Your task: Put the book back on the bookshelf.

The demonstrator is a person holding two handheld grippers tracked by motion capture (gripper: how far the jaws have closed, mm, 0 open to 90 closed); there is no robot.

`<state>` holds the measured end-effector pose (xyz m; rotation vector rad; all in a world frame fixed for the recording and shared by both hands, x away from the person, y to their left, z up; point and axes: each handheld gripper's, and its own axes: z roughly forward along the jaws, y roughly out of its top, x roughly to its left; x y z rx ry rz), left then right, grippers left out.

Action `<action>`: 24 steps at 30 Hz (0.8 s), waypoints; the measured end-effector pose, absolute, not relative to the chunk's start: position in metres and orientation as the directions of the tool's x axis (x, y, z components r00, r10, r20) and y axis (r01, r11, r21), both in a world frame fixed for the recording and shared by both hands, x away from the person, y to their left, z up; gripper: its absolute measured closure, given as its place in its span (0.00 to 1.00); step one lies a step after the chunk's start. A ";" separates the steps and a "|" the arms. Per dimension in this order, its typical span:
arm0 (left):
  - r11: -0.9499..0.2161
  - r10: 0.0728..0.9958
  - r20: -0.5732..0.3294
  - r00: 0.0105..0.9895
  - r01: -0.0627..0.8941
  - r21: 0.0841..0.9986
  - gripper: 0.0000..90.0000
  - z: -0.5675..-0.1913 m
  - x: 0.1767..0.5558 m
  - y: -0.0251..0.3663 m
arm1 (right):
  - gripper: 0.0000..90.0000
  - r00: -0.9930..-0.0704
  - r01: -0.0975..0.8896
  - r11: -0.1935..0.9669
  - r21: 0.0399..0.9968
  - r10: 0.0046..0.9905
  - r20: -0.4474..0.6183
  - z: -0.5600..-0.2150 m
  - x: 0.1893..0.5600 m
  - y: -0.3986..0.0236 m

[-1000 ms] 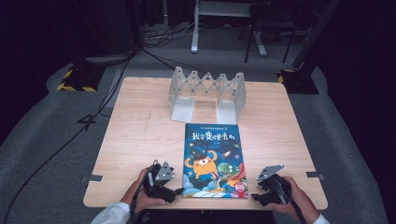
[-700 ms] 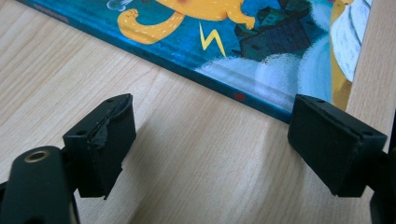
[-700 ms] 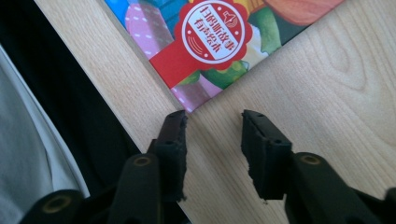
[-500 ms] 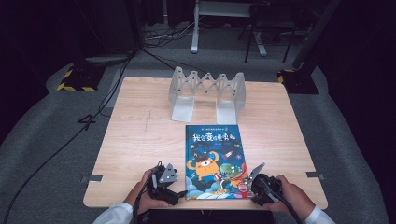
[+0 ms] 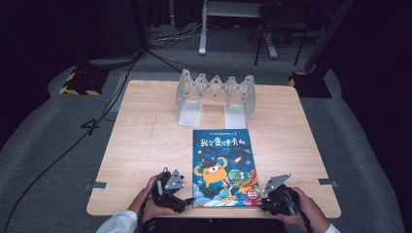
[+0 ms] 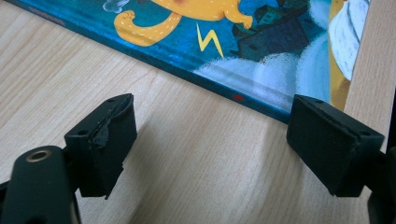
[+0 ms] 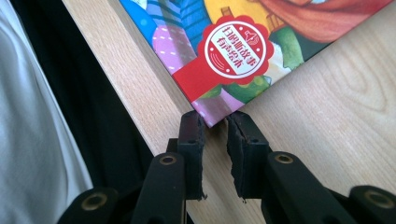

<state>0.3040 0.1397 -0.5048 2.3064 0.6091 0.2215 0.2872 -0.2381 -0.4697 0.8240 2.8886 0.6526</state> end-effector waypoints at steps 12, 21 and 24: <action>-0.620 0.498 -0.018 0.867 0.371 0.692 0.19 -0.505 0.308 0.145 | 0.88 -0.870 0.417 0.611 0.673 0.483 0.100 -0.474 0.278 -0.251; -0.619 0.500 -0.018 0.866 0.372 0.692 0.18 -0.505 0.308 0.145 | 0.59 -0.878 0.406 0.574 0.712 0.460 0.130 -0.467 0.287 -0.245; -0.618 0.501 -0.019 0.865 0.373 0.692 0.18 -0.505 0.308 0.145 | 0.50 -0.889 0.390 0.572 0.721 0.438 0.133 -0.464 0.292 -0.244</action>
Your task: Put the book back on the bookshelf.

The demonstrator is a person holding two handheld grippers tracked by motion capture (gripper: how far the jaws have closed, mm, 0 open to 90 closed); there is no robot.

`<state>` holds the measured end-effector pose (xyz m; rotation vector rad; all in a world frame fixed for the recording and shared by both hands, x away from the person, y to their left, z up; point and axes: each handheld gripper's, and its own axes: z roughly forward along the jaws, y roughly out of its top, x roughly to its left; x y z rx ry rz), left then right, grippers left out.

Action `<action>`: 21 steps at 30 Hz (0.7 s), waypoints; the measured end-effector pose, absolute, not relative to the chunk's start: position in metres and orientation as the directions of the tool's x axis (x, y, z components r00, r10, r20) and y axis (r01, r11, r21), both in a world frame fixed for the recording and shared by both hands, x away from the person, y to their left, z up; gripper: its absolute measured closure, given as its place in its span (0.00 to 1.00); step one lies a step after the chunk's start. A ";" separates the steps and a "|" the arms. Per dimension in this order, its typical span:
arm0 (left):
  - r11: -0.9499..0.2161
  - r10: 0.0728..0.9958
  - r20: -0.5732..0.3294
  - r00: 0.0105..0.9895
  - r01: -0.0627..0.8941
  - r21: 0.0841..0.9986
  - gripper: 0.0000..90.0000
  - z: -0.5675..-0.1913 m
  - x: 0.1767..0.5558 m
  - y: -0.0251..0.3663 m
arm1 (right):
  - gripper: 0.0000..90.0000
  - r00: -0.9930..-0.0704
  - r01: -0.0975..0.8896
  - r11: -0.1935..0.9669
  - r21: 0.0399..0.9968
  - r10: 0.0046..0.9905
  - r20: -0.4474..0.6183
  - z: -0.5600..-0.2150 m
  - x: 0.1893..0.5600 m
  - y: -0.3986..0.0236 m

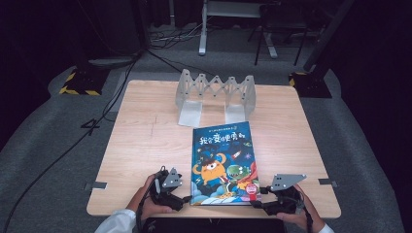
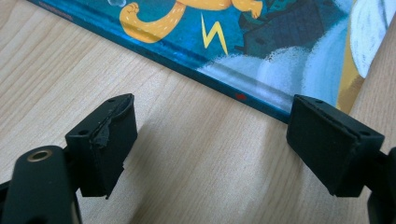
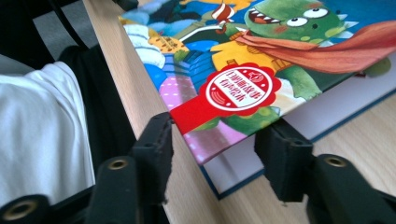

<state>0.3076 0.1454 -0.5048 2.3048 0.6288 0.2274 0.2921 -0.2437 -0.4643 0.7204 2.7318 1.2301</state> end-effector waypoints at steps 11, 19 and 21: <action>-0.618 0.502 -0.019 0.865 0.374 0.691 0.18 -0.505 0.308 0.146 | 0.32 -0.897 0.412 0.523 0.746 0.378 0.231 -0.452 0.310 -0.240; -0.618 0.504 -0.017 0.863 0.375 0.691 0.18 -0.505 0.307 0.146 | 0.29 -0.890 0.441 0.487 0.754 0.345 0.298 -0.457 0.309 -0.247; -0.617 0.506 -0.018 0.863 0.376 0.692 0.18 -0.505 0.307 0.145 | 0.29 -0.894 0.430 0.489 0.759 0.349 0.282 -0.459 0.308 -0.248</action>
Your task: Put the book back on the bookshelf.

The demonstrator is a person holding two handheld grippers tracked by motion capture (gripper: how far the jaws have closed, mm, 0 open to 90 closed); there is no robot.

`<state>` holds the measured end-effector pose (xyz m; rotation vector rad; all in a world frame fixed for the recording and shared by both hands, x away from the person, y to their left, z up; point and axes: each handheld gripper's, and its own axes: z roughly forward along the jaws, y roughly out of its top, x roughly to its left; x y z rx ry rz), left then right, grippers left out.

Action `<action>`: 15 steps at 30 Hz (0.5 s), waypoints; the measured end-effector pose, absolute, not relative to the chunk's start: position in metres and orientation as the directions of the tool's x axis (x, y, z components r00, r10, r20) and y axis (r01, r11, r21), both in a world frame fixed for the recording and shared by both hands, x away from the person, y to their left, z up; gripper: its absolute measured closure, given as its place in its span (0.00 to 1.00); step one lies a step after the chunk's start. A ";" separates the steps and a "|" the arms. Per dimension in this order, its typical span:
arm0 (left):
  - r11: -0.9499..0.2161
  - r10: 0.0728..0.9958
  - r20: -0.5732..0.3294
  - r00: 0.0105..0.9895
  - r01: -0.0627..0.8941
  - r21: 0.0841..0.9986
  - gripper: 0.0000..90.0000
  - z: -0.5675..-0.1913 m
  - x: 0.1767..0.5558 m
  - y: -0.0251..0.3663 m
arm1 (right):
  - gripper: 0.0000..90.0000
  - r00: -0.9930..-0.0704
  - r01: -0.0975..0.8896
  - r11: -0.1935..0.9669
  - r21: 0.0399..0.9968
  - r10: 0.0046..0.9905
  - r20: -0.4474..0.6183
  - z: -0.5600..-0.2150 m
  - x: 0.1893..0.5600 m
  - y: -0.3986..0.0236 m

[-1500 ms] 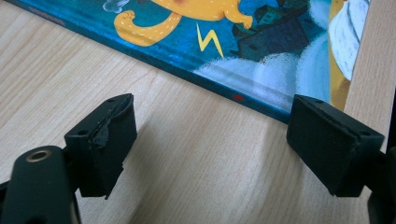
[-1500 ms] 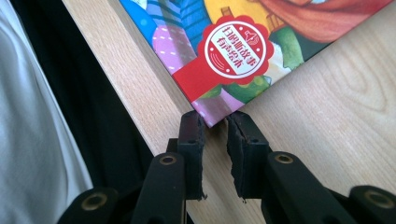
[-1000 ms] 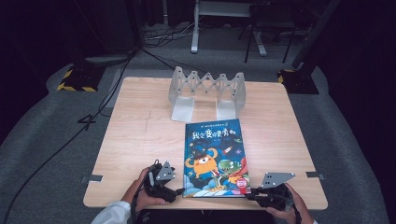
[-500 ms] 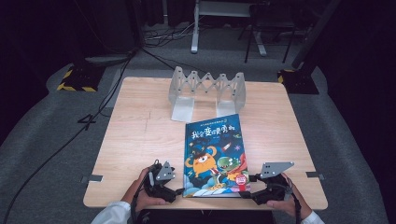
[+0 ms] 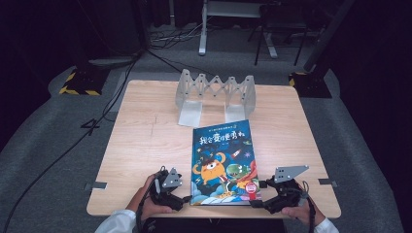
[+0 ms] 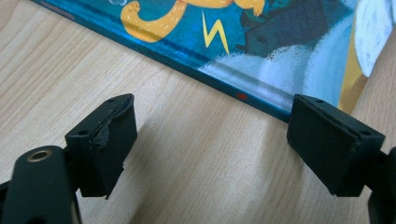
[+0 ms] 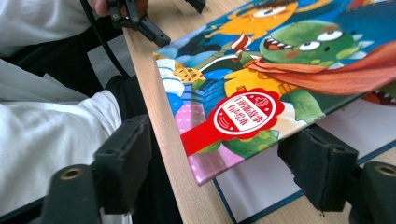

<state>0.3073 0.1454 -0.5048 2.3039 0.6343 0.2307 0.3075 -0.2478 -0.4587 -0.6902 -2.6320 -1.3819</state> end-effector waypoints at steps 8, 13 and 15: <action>-0.617 0.504 -0.018 0.864 0.374 0.693 0.18 -0.505 0.308 0.145 | 0.29 -0.885 0.444 0.443 0.779 0.355 0.302 -0.453 0.320 -0.246; -0.617 0.504 -0.018 0.864 0.374 0.692 0.18 -0.505 0.308 0.145 | 0.31 -0.870 0.465 0.428 0.775 0.383 0.311 -0.452 0.337 -0.245; -0.620 0.499 -0.014 0.867 0.368 0.693 0.18 -0.505 0.308 0.146 | 0.32 -0.865 0.467 0.438 0.768 0.406 0.294 -0.452 0.348 -0.242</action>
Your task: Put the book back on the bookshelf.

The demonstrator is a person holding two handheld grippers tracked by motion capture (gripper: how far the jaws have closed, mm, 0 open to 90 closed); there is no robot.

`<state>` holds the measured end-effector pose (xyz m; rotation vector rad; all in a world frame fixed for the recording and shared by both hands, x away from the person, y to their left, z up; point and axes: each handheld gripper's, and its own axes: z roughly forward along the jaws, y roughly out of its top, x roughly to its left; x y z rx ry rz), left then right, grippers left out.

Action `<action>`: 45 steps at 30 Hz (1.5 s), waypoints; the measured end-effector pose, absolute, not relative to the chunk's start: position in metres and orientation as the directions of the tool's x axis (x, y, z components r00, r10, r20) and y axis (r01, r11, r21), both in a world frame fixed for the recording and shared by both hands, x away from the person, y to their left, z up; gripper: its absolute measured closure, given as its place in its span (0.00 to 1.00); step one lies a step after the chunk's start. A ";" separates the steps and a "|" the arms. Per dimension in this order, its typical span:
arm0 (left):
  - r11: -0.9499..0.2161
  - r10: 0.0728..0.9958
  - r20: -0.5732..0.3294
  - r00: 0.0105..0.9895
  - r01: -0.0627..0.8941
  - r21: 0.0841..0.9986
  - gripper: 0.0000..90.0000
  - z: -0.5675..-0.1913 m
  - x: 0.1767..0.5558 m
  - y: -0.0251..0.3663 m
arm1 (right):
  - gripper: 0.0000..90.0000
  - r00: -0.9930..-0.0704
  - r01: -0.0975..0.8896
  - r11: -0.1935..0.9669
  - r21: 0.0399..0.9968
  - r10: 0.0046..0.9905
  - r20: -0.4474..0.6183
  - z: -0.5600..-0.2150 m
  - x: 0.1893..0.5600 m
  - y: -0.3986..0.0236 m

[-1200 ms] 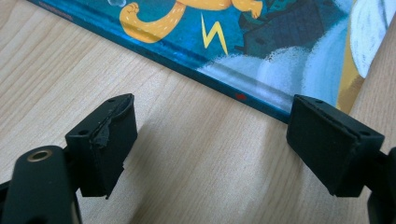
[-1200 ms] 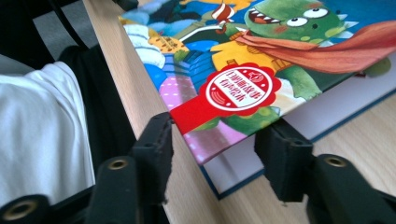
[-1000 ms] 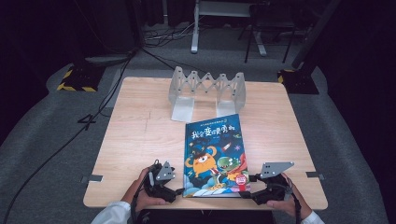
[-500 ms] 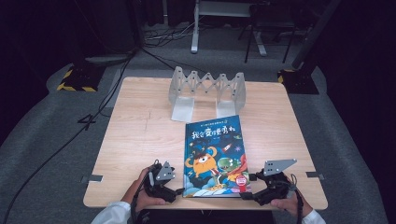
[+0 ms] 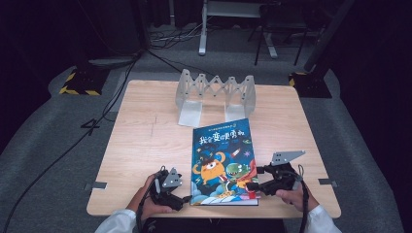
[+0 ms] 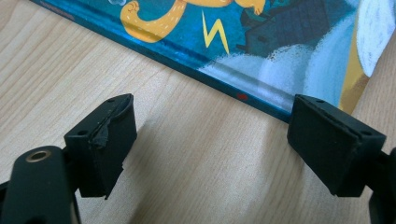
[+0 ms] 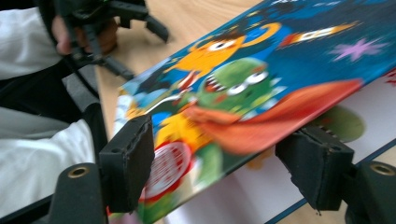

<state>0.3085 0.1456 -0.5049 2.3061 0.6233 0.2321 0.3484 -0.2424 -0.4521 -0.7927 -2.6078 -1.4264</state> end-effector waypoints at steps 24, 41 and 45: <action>-0.607 0.533 -0.013 0.846 0.393 0.690 0.18 -0.505 0.319 0.164 | 0.47 -0.863 0.492 0.427 0.759 0.350 0.364 -0.463 0.393 -0.202; -0.597 0.535 -0.063 0.843 0.430 0.677 0.18 -0.501 0.324 0.173 | 0.56 -0.915 0.360 0.368 0.858 0.318 0.247 -0.455 0.365 -0.195; -0.580 0.547 -0.078 0.834 0.444 0.683 0.19 -0.497 0.324 0.172 | 0.56 -0.926 0.304 0.364 0.880 0.331 0.183 -0.448 0.360 -0.198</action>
